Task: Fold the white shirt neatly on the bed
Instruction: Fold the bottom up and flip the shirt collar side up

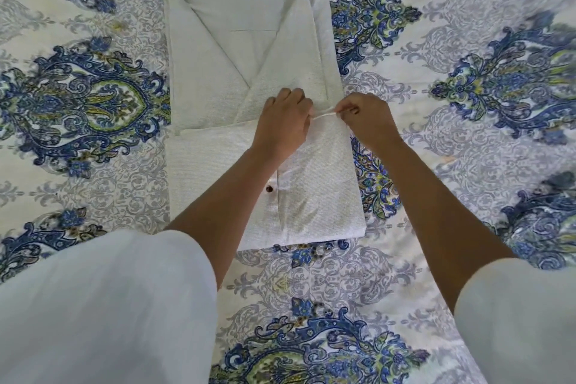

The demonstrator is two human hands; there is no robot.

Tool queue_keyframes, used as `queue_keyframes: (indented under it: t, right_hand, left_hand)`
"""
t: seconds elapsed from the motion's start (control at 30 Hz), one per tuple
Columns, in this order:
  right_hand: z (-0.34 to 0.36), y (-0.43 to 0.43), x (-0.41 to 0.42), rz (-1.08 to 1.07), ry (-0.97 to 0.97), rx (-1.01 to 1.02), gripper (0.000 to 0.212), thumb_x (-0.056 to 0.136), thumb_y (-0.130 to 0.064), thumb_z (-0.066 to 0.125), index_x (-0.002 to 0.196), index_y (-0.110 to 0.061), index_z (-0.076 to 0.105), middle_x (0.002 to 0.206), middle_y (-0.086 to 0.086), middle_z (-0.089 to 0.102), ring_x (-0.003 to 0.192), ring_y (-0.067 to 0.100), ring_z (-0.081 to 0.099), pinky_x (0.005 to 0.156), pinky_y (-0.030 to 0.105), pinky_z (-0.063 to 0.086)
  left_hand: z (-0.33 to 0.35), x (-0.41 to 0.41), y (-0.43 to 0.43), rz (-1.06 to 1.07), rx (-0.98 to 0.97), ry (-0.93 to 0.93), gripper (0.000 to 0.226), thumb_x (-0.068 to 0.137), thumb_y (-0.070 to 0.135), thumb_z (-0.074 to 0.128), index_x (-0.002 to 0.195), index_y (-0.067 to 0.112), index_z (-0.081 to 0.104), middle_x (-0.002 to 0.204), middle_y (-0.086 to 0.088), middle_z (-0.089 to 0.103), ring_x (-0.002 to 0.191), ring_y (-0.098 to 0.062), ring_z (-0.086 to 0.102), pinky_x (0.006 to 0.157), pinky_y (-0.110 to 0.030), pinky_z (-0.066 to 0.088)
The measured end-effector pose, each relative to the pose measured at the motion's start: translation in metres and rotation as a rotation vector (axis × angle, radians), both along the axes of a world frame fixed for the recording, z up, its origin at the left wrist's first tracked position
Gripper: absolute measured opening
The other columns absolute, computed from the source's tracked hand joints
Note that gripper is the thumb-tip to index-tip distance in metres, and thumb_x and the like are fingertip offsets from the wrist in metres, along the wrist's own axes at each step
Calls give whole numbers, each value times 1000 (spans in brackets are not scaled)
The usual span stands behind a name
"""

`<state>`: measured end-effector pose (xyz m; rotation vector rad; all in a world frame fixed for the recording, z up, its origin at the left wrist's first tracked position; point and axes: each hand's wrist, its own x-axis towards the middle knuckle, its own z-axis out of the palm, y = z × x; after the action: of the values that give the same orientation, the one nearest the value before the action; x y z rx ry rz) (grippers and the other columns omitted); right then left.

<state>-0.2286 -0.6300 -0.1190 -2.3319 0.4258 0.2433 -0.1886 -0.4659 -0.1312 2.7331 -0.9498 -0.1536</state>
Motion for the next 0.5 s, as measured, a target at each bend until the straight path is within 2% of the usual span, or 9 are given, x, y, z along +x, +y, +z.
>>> queue_keyframes:
  t: [0.07, 0.1, 0.13, 0.2, 0.27, 0.3, 0.37, 0.43, 0.5]
  right_hand:
    - [4, -4, 4, -54, 29, 185, 19, 84, 3, 56, 81, -12, 66, 71, 1, 60, 56, -5, 50, 56, 9, 37]
    - [4, -5, 5, -74, 28, 245, 25, 83, 7, 53, 75, -14, 64, 69, -1, 59, 53, -5, 49, 57, 10, 38]
    - [4, -6, 6, -72, 31, 252, 27, 83, 8, 50, 74, -14, 62, 71, -1, 59, 56, -5, 49, 59, 10, 39]
    - [3, -6, 9, -50, 2, 129, 20, 84, 6, 48, 82, -6, 65, 84, 3, 60, 72, 3, 52, 64, 5, 40]
    - [0, -5, 3, -95, -126, -20, 17, 85, 2, 49, 90, -3, 65, 95, 9, 61, 92, 19, 54, 80, 18, 46]
    - [1, -4, -5, -150, -173, -44, 19, 86, 1, 49, 94, -4, 65, 100, 11, 61, 98, 25, 54, 84, 26, 45]
    - [4, -2, -28, -173, -227, -74, 29, 85, 6, 47, 105, -6, 64, 108, 12, 60, 106, 28, 52, 86, 29, 44]
    - [4, 0, -53, 15, -263, -181, 47, 77, 14, 45, 115, -6, 60, 119, 15, 58, 113, 31, 50, 88, 39, 48]
    - [-5, -4, -69, 294, -310, -429, 61, 68, 14, 49, 125, -8, 54, 130, 19, 53, 118, 38, 50, 89, 48, 47]
  left_hand:
    - [2, 9, -1, 30, -66, 117, 18, 92, 12, 49, 97, 5, 64, 100, -12, 59, 98, -28, 53, 82, -38, 43]
    - [2, 13, 0, 60, -106, 166, 18, 92, 10, 49, 96, 4, 65, 100, -12, 60, 98, -27, 52, 83, -37, 43]
    - [2, 15, 2, 86, -141, 189, 17, 92, 8, 49, 93, 3, 65, 98, -12, 60, 96, -27, 52, 82, -36, 43]
    - [4, 13, 8, 103, -201, 154, 13, 89, 4, 51, 86, 3, 63, 93, -13, 60, 90, -29, 54, 78, -38, 45]
    - [8, 3, 18, 136, -290, 41, 11, 83, -1, 50, 82, 2, 61, 86, -14, 59, 82, -30, 54, 71, -40, 47]
    - [11, -5, 28, 194, -355, -10, 15, 80, -3, 46, 83, 2, 61, 85, -14, 60, 81, -30, 54, 70, -38, 46]
    - [18, -26, 62, 317, -433, -54, 27, 76, -6, 40, 89, 1, 63, 91, -16, 61, 86, -28, 53, 74, -33, 43]
    - [20, -47, 112, 361, -359, -105, 38, 75, -9, 37, 101, 0, 64, 104, -17, 63, 98, -29, 55, 83, -33, 43]
    - [15, -57, 162, 265, -179, -135, 48, 74, -8, 35, 115, 0, 59, 122, -18, 60, 114, -33, 54, 94, -44, 43]
